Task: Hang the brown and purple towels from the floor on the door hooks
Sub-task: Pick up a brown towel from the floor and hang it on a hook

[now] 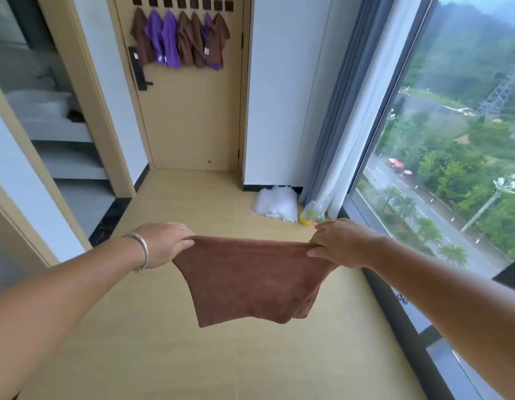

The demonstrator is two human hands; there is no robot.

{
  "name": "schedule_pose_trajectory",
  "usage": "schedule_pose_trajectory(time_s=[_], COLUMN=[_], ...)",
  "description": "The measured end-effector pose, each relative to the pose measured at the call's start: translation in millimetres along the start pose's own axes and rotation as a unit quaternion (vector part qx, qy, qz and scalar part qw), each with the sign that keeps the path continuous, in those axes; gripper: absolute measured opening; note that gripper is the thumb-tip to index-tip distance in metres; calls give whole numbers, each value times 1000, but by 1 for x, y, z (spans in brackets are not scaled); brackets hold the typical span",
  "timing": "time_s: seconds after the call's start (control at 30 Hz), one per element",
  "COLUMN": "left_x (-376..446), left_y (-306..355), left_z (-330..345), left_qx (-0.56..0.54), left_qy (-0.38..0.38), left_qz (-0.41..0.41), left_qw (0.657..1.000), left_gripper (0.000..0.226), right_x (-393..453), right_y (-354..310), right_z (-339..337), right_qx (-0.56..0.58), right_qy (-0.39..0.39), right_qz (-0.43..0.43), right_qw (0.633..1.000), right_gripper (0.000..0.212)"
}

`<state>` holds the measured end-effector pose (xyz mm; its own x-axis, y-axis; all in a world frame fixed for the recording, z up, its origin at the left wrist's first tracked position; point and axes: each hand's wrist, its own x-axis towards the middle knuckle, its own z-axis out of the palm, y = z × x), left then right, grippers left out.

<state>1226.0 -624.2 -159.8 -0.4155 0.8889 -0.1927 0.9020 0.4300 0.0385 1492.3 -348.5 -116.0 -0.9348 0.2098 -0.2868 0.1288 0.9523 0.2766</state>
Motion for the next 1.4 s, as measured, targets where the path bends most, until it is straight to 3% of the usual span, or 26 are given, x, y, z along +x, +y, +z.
schedule_pose_trajectory(time_s=[0.33, 0.67, 0.93, 1.07, 1.4], left_x=[-49, -88, -77, -61, 43], left_y=[12, 22, 32, 32, -45], left_z=[-175, -274, -267, -256, -258], left_qx=[82, 188, 192, 168, 154], left_qy=[158, 252, 322, 312, 276], left_qz=[-8, -13, -110, -164, -166], left_qw=[984, 949, 920, 921, 934], left_gripper=[35, 45, 44, 44, 45], right_x=[-73, -108, -90, -60, 67], right_y=[31, 59, 72, 72, 109], right_z=[-148, -217, -213, -202, -208], right_qx=[-28, -44, -53, -13, 1], right_qy=[121, 231, 311, 331, 356], right_qz=[96, 111, 143, 160, 163], right_qw=[988, 966, 938, 930, 920], right_gripper=[52, 53, 50, 48, 49])
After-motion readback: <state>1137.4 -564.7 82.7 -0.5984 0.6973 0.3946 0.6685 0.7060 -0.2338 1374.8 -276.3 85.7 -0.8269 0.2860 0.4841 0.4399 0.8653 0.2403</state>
